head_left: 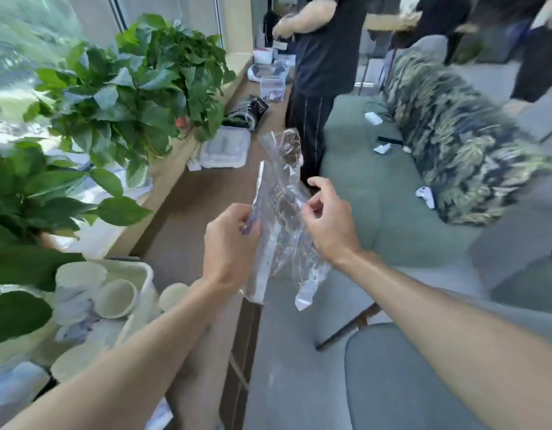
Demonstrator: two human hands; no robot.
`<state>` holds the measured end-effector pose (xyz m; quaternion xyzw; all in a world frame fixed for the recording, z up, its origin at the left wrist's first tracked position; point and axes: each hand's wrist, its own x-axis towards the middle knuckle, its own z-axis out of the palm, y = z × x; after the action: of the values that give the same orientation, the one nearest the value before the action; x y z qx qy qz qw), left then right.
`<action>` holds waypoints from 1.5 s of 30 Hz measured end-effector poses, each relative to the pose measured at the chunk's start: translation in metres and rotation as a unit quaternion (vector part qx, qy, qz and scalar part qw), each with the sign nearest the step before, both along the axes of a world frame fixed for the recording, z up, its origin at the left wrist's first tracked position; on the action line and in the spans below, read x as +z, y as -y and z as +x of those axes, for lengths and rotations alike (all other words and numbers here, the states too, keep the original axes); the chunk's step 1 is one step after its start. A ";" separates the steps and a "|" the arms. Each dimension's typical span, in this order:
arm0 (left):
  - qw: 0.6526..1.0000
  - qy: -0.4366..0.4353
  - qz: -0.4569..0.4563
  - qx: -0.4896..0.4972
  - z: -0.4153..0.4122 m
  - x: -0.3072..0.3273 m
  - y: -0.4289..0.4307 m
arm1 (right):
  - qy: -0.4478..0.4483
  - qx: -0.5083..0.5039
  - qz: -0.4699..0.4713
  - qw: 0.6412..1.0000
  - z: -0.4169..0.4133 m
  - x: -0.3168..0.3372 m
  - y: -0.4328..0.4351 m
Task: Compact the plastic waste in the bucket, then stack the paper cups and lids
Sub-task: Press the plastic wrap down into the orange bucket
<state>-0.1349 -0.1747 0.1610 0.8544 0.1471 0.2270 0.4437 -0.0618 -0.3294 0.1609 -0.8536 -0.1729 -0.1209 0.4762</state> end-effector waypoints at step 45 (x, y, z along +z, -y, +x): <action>0.894 -0.064 0.095 -0.433 -0.331 -0.407 0.681 | -0.035 -0.557 -0.218 0.801 -0.545 -0.403 0.695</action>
<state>-0.4657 -0.8553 -0.2461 0.8844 -0.2315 -0.0296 0.4042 -0.6064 -1.0243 -0.2422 -0.8877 0.3273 -0.2946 0.1342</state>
